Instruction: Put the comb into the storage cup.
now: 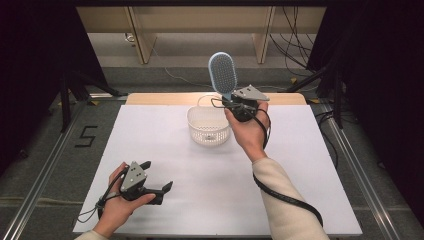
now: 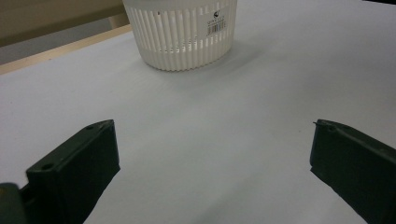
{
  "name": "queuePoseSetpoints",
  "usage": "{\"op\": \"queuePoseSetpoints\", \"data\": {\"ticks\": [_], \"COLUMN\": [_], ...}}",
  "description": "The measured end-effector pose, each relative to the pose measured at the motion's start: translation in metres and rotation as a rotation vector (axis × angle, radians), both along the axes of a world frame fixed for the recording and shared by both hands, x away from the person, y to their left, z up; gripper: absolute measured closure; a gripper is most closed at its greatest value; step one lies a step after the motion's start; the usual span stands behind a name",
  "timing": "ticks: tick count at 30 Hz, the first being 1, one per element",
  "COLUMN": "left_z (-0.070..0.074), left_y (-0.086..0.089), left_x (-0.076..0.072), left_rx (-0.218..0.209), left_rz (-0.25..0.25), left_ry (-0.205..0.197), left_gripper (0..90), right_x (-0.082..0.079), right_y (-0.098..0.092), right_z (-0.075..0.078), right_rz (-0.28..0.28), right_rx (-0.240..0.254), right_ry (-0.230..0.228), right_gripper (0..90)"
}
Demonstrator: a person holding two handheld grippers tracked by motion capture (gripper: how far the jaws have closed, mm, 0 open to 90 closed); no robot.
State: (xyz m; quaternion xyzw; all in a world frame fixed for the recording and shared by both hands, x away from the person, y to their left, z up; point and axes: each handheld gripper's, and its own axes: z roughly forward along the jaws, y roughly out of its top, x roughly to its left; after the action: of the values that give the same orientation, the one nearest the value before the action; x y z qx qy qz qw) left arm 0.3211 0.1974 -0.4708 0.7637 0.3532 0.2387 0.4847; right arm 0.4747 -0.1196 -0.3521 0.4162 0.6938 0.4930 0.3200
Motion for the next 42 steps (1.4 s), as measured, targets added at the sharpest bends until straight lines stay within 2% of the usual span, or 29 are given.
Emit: {"op": "queuePoseSetpoints", "data": {"ticks": [42], "left_z": [0.0], "left_y": [0.0], "left_x": [0.0], "left_rx": [-0.004], "left_rz": [0.0], "left_ry": [-0.001], "left_gripper": [0.7], "right_x": [0.011], "right_y": [0.007], "right_z": [0.002], "right_rz": [-0.007], "right_rx": [-0.006], "right_ry": [0.001], "right_gripper": [70.6]}}
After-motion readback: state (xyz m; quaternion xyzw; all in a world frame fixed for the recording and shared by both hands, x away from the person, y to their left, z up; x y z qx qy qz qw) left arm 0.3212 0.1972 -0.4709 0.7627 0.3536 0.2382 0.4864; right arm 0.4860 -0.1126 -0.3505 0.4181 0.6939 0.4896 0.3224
